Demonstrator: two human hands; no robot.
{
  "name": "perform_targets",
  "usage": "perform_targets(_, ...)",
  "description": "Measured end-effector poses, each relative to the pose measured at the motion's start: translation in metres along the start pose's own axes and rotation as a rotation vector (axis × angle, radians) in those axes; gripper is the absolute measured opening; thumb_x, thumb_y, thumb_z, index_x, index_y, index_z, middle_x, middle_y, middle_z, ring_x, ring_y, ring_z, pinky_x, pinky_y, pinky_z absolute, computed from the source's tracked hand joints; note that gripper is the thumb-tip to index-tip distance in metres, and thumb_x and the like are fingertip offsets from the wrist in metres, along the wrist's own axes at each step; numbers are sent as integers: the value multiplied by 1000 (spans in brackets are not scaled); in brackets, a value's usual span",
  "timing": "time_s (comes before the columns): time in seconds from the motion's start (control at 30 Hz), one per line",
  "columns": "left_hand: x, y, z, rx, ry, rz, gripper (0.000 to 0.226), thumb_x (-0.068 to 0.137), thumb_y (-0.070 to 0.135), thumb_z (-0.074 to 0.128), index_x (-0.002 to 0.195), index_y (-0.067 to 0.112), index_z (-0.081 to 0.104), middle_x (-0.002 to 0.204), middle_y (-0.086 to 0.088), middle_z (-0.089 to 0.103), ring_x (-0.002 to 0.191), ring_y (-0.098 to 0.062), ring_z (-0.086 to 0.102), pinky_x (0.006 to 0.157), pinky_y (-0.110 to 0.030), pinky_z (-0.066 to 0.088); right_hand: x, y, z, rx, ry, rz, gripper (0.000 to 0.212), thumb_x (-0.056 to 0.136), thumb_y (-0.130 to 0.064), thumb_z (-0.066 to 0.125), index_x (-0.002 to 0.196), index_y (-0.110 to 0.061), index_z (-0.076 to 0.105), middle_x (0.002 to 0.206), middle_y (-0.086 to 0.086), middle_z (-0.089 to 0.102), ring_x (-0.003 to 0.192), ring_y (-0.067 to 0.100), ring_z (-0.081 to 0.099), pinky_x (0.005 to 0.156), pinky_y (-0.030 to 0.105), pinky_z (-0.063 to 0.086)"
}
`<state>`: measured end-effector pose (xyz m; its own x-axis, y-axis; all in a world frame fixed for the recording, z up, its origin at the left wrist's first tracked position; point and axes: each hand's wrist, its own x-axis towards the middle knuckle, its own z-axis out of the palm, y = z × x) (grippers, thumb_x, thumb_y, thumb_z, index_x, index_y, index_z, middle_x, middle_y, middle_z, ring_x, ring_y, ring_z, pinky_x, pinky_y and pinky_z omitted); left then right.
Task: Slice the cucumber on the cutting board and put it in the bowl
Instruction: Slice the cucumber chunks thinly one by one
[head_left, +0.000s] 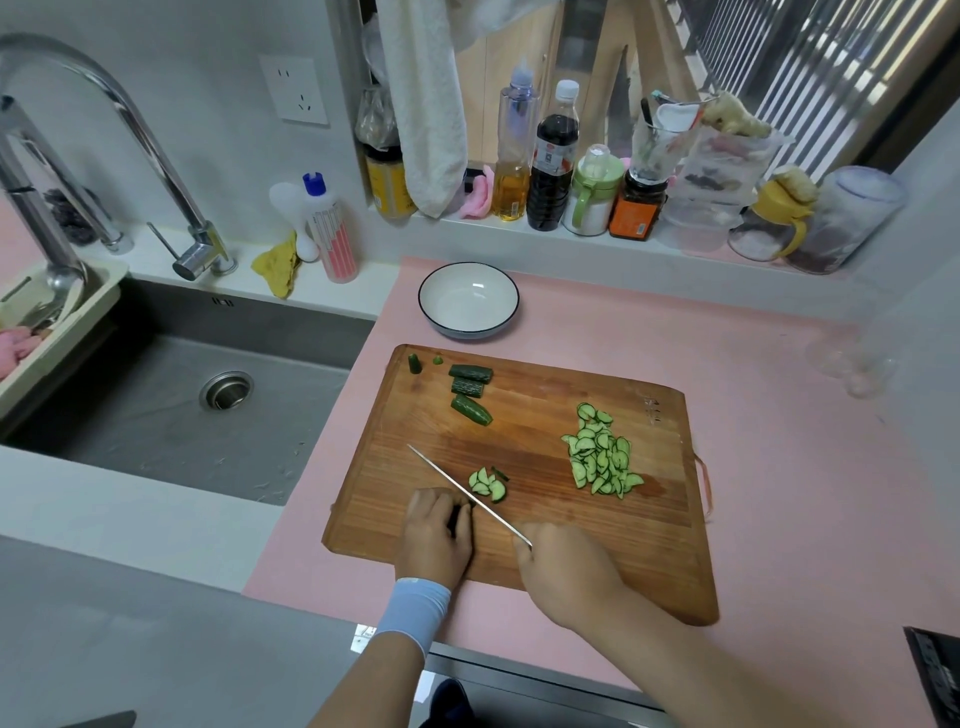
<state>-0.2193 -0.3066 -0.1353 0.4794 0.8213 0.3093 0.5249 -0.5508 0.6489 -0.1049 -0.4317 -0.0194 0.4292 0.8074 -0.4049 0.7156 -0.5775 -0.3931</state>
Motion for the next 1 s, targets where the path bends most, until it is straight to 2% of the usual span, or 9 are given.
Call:
perform_targets(0.1, 0, 0, 1, -12, 2, 3, 16, 78, 2, 73, 73, 10, 60, 79, -1, 56, 84, -17, 48, 79, -15, 35, 9, -7, -2, 10, -19, 15, 36, 102, -29, 40, 66, -26, 37, 80, 3, 61, 74, 27, 52, 64, 31, 36)
perform_targets(0.2, 0, 2, 0, -6, -6, 8, 18, 78, 1, 73, 74, 10, 58, 80, 0, 55, 84, -18, 47, 78, -16, 35, 10, -9, -2, 2, -15, 20, 28, 102, -30, 40, 75, -24, 45, 92, 8, 69, 86, 32, 62, 65, 31, 36)
perform_targets(0.43, -1, 4, 0, 10, -2, 2, 19, 78, 0, 73, 72, 10, 58, 78, -2, 54, 82, -17, 46, 77, -15, 33, 5, -8, -1, -29, 5, -14, 23, 103, -31, 39, 94, -25, 60, 96, 8, 70, 92, 33, 65, 67, 32, 39)
perform_targets(0.53, -1, 2, 0, 8, 11, -5, 19, 76, 0, 74, 71, 10, 59, 76, -3, 55, 82, -17, 46, 77, -14, 33, 0, -7, -2, -39, 26, -46, 23, 103, -31, 39, 97, -26, 60, 92, 5, 68, 85, 31, 62, 66, 33, 40)
perform_targets(0.67, -2, 4, -1, 4, 21, -12, 20, 75, 0, 75, 70, 10, 59, 75, -2, 54, 81, -16, 46, 75, -14, 34, -9, -1, -4, -18, 38, -55, 22, 103, -32, 38, 84, -29, 48, 70, -5, 51, 70, 24, 49, 62, 32, 36)
perform_targets(0.87, -2, 2, 0, 1, 29, -7, 22, 75, 0, 75, 69, 11, 57, 74, 0, 53, 80, -16, 46, 74, -17, 36, -13, 5, -5, -4, 18, -33, 28, 102, -31, 39, 74, -28, 42, 74, -5, 55, 71, 24, 48, 63, 33, 35)
perform_targets(1.0, -1, 2, 0, -3, 39, 10, 19, 77, 2, 74, 71, 11, 59, 76, 1, 55, 81, -16, 47, 75, -22, 42, -6, 2, -4, 10, -15, -12, 38, 102, -30, 40, 64, -29, 36, 63, -7, 45, 67, 23, 46, 56, 33, 33)
